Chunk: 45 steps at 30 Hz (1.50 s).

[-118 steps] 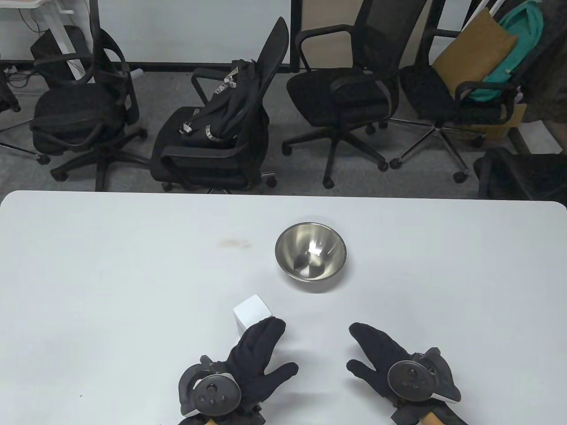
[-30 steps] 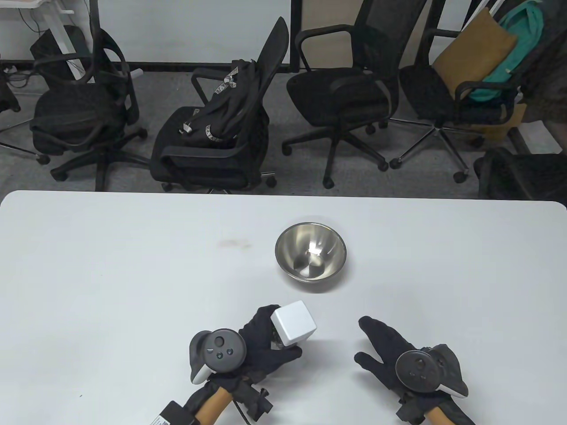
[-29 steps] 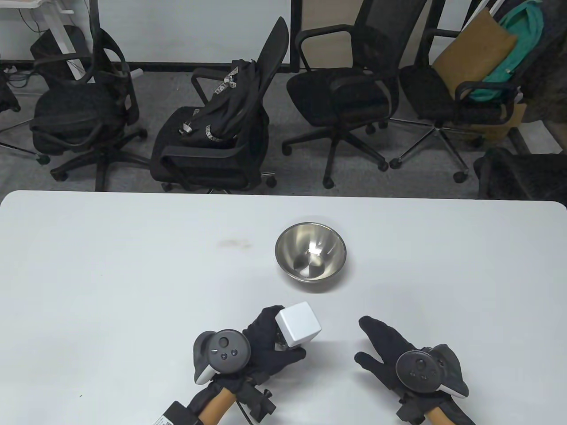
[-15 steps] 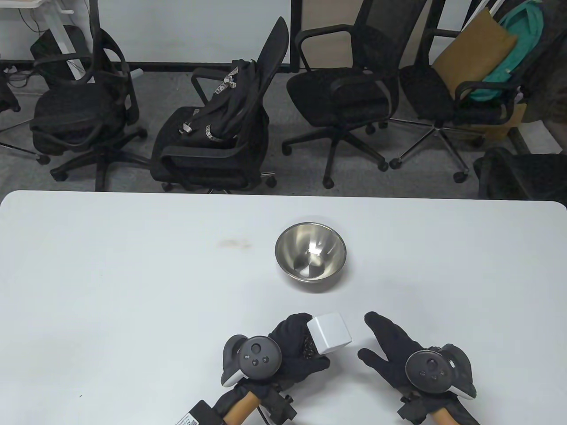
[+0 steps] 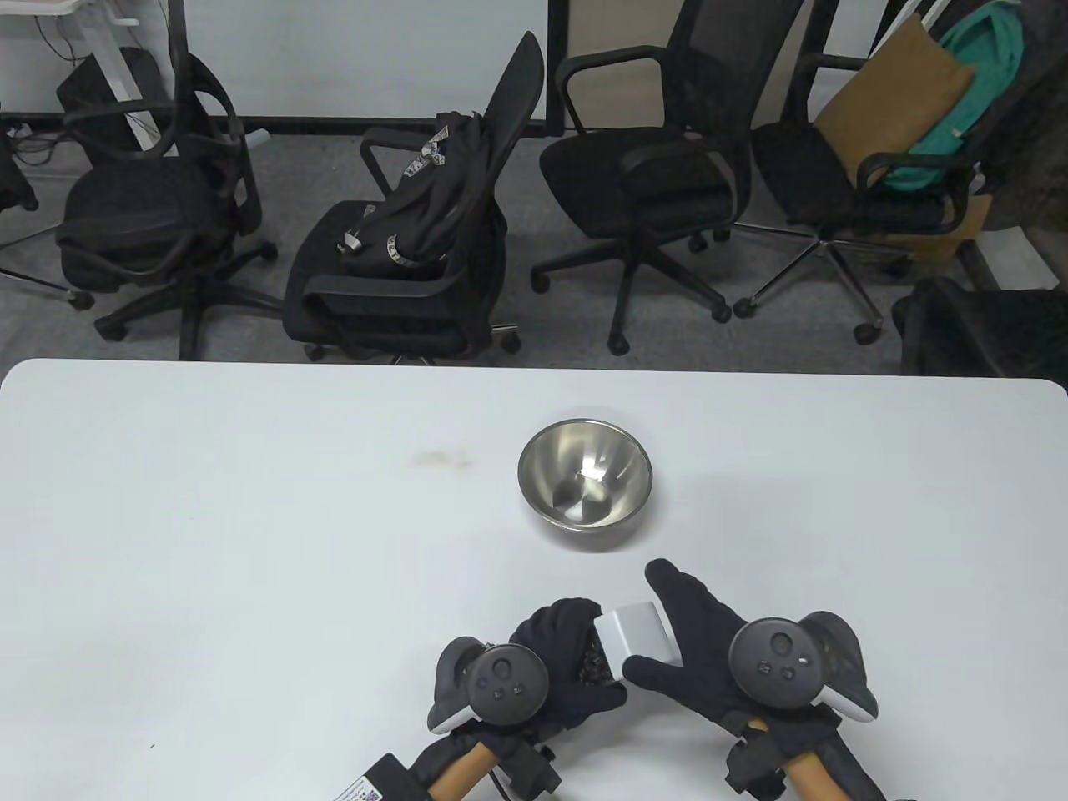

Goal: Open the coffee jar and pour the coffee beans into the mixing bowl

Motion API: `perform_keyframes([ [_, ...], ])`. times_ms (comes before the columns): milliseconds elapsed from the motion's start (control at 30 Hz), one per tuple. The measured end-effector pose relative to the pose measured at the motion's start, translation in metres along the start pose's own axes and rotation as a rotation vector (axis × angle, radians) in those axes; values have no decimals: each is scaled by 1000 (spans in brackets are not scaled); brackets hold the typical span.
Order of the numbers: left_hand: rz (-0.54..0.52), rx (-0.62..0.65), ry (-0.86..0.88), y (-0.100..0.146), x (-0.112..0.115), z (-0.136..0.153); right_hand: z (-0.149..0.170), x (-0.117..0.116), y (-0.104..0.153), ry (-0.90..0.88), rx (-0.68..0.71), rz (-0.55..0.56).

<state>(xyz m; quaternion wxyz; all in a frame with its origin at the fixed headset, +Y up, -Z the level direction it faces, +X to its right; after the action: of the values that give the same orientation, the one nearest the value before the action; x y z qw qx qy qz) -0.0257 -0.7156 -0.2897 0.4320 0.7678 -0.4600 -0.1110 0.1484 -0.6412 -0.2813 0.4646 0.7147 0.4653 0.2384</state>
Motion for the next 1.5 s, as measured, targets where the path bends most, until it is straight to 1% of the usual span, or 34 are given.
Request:
perform_keyframes([
  [100, -8, 4, -9, 1, -1, -3, -10, -12, -9, 45, -22, -52],
  [233, -9, 2, -16, 1, -1, -3, -12, -20, -13, 154, -52, 1],
  [300, -4, 3, -38, 1, 0, -4, -11, -25, -14, 155, -47, -37],
  [433, 2, 14, -60, 2, 4, -5, -7, -29, -13, 117, -31, -26],
  [733, -3, 33, -81, 2, 4, -8, -6, -31, -9, 99, 21, 56],
  [1233, 1, 45, -69, 3, 4, -8, -9, -31, -2, 97, 102, 111],
  [1267, 32, 61, -13, 2, 5, -4, -12, -29, -1, 92, 143, 124],
  [1300, 37, 65, 40, 3, 6, -5, -13, -28, -1, 91, 154, 118],
  [1367, 59, 35, -2, 3, 6, -8, -12, -26, 0, 115, 171, 81],
  [1400, 31, 59, -4, 3, 4, -9, -11, -25, 1, 100, 193, 98],
  [1467, 69, 67, 8, 2, 3, -8, -10, -25, 1, 60, 209, 83],
  [1500, 60, 77, 43, 2, 2, -6, -10, -24, 3, 61, 218, 85],
])
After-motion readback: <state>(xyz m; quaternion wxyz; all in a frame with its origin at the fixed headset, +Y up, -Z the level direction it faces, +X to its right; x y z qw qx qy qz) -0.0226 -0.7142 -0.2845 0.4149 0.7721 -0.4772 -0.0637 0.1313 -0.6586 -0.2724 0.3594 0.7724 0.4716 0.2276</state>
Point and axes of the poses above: the tracker on the back of each hand, its own z axis roughly to the little-finger side, its own y axis roughly from the fingertips to the wrist, x = y × z, the point moved 4 cm from there along -y, roughly from the wrist to the fingertips, and after that the axes turned 5 degrees about z, right-handed, at the moved point
